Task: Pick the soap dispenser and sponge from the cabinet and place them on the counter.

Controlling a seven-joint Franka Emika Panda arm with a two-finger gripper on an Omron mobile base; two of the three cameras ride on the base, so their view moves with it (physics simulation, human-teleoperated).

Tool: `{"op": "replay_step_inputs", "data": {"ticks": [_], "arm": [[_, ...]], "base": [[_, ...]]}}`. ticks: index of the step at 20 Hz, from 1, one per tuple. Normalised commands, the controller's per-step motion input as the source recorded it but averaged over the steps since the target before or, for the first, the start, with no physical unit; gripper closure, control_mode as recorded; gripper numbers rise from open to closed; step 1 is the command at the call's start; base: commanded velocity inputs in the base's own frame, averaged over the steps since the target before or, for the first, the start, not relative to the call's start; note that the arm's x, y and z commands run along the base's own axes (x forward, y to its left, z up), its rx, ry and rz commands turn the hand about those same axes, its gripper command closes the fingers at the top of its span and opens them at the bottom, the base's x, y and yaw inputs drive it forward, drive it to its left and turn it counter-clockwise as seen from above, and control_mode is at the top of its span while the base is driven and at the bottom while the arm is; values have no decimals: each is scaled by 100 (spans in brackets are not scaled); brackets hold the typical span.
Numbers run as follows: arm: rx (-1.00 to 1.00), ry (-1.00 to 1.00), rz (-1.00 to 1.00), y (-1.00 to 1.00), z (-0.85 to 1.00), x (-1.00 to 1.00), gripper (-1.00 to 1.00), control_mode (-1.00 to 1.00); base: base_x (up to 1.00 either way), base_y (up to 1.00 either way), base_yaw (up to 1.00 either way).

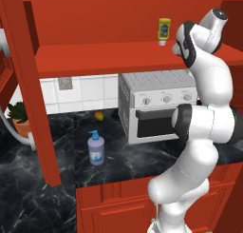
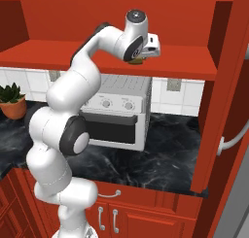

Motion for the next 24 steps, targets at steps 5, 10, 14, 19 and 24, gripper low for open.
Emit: {"op": "replay_step_inputs", "data": {"ticks": [5,10,14,19,24], "arm": [[0,0,0,-18,-22,-52,100,-100],[0,-1,0,-18,-27,-70,100,-100],[0,0,0,-15,-29,-71,100,-100],[0,0,0,-18,-28,-70,100,-100],[0,0,0,-14,-34,-64,100,-100]], "base": [[0,0,0],[0,0,0],[0,0,0],[0,0,0],[0,0,0]]}}
